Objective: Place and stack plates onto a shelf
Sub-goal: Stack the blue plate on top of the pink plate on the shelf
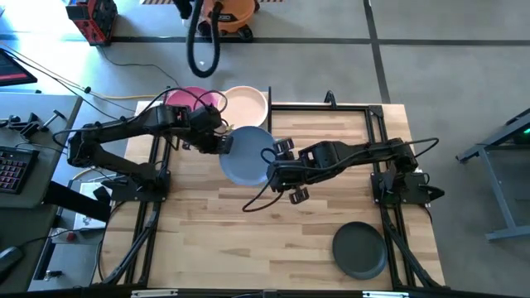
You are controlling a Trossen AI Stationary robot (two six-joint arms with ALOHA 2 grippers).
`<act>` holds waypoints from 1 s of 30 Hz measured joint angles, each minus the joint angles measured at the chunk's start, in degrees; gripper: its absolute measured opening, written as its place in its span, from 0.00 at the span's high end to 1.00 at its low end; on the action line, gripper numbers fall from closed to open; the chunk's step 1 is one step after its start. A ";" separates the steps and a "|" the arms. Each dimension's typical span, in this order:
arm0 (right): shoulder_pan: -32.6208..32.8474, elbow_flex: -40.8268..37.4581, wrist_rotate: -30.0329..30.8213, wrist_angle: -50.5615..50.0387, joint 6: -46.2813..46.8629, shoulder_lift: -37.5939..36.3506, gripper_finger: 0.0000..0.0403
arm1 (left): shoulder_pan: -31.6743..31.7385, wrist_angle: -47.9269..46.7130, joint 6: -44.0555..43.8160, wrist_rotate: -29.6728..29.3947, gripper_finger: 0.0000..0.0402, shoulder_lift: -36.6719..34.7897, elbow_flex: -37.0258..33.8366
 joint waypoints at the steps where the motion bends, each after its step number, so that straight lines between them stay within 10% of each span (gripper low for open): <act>1: 0.00 0.74 0.16 -0.84 0.71 0.04 0.62 | 0.50 -0.40 0.56 -0.14 1.00 -0.22 0.00; 30: -0.05 6.53 -1.59 -3.55 4.00 0.08 0.62 | 30.73 -13.42 -5.64 -8.37 1.00 -15.84 0.00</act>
